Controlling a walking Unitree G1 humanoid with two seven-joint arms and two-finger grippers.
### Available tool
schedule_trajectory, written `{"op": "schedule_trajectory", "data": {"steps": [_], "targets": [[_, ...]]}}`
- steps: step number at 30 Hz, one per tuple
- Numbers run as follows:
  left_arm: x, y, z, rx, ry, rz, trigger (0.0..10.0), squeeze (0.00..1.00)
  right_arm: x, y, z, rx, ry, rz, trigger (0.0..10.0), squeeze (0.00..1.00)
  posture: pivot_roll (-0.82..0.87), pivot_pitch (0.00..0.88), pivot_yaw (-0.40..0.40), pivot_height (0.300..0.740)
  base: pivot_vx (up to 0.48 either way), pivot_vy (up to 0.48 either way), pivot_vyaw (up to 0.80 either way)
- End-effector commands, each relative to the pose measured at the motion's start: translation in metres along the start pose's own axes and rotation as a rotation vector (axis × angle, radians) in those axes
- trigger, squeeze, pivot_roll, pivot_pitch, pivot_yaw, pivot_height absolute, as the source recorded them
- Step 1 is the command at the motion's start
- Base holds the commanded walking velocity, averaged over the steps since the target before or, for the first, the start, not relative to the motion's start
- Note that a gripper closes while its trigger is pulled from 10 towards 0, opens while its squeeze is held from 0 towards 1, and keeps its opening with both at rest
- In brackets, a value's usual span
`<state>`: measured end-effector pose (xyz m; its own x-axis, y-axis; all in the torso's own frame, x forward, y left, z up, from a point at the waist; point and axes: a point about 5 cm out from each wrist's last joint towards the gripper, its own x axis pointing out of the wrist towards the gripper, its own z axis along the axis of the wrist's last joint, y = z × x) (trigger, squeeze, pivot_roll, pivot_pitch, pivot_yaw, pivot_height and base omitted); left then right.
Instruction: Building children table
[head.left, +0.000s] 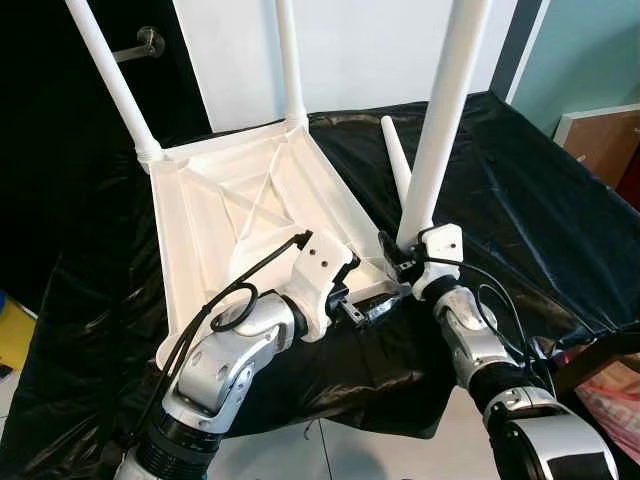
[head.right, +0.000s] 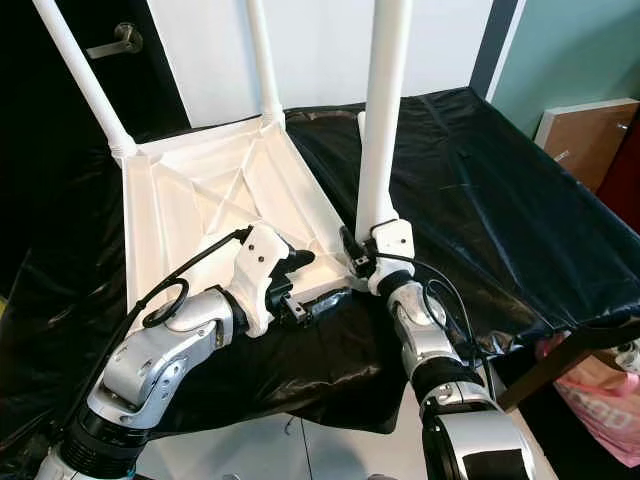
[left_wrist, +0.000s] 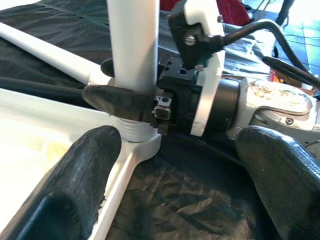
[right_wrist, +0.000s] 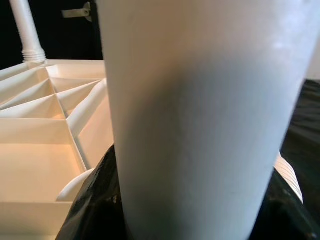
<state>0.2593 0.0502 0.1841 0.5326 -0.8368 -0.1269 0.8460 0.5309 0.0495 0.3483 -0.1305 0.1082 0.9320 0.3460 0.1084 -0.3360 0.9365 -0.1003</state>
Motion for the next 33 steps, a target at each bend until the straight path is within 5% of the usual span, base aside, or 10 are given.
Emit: {"op": "schedule_trajectory", "data": {"steps": [1,13,33], "targets": [[-0.001,-0.002,0.004,0.007,-0.008,-0.015,10.0,0.0,-0.021,0.011,-0.047,0.087,0.287,0.0,10.0,0.0,-0.06,0.082,0.05,0.74,0.0,0.0,0.0],[0.0,-0.002,0.004,0.004,-0.015,-0.002,10.0,0.0,-0.012,0.005,-0.039,0.147,0.333,-0.053,10.0,0.0,-0.06,0.083,0.036,0.74,0.0,0.0,0.0],[0.001,-0.002,0.003,-0.002,-0.024,0.01,10.0,0.0,-0.036,0.028,-0.044,0.076,0.269,0.01,10.0,0.0,-0.07,0.084,0.02,0.74,0.0,0.0,0.0]]}}
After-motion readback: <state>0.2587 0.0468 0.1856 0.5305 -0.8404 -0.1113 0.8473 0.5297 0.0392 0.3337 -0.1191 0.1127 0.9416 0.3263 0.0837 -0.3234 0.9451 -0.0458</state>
